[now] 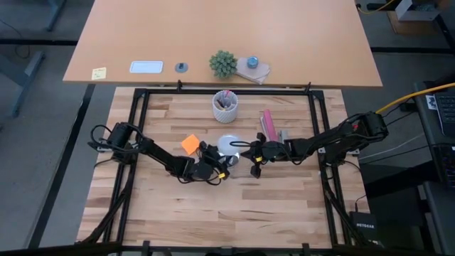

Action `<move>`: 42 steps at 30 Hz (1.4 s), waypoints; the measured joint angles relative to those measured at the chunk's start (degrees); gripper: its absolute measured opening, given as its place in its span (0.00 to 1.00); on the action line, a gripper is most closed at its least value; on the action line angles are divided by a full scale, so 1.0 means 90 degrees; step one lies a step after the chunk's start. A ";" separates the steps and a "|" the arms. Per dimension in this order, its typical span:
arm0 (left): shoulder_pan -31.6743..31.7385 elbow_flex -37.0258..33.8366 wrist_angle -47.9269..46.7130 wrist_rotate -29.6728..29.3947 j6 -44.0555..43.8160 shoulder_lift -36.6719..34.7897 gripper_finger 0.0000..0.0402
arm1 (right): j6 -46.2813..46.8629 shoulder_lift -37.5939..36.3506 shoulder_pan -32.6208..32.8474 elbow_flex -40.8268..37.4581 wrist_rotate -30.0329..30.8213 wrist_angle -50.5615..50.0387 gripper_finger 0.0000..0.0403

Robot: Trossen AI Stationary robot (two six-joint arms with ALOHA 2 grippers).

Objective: Screw lightbulb
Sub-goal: Remove the lightbulb from the lamp

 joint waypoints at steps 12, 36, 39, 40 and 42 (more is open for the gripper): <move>-0.0457 0.0005 0.0022 -0.1316 0.0034 -0.0010 0.64 | 0.0003 -0.0117 0.0000 -0.0001 0.0000 -0.0106 0.01; -0.0458 0.0015 0.0444 -0.0927 0.0000 -0.0022 0.56 | -0.0325 -0.1200 0.0500 -0.0002 0.0675 0.0273 0.01; -0.0334 0.0015 0.0503 -0.0693 0.0003 -0.0022 0.54 | -0.0334 -0.1200 0.0495 -0.0002 0.0680 0.0493 0.01; -0.0288 0.0015 0.0517 -0.0617 -0.0001 -0.0022 0.54 | -0.0334 -0.1200 0.0495 -0.0002 0.0695 0.0507 0.01; -0.0218 0.0015 0.0503 -0.0537 -0.0031 -0.0022 0.53 | -0.0334 -0.1198 0.0495 -0.0002 0.0744 0.0509 0.01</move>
